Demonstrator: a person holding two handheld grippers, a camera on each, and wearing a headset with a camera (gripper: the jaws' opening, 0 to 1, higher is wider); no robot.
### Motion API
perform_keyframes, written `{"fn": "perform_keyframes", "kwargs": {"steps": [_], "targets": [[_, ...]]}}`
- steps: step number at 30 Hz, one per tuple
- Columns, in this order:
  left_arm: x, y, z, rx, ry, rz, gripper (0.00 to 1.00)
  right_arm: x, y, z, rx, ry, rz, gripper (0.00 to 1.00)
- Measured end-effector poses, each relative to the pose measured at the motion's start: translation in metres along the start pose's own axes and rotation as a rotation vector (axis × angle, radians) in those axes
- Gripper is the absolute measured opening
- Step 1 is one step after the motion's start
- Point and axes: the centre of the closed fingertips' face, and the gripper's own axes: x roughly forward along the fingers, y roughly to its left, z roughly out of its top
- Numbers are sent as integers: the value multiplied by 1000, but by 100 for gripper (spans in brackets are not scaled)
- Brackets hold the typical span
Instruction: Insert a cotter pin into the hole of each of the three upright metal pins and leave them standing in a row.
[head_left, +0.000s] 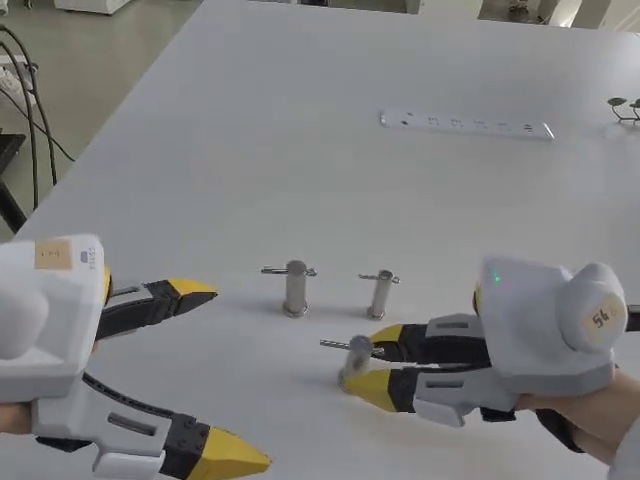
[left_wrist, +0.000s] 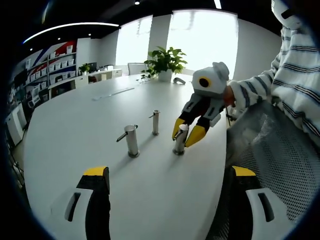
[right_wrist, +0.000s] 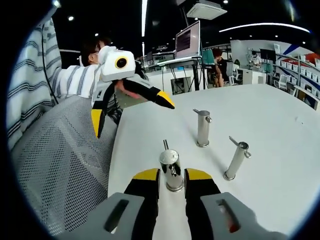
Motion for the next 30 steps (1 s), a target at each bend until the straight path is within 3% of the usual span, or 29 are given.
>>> {"fn": "perform_keyframes", "kwargs": {"steps": [4,11,17,25,30], "targets": [[-3,6,-2,-13,0,31,99,3,1,1,-61,2,-3,9],[-11,16,-4,-27,-1,83,99,4,0,2,-86,-4,-1,9],[-15,18,-7,-28,5,99,99,4,-1,4,-84,-12,2,8],[-17,15,-8,-35,13,97,99,6,-2,5,-137,-2,9,7],[-19,15,-11,-52,22,105,99,-7,-2,15,-158,-32,31,7]]}}
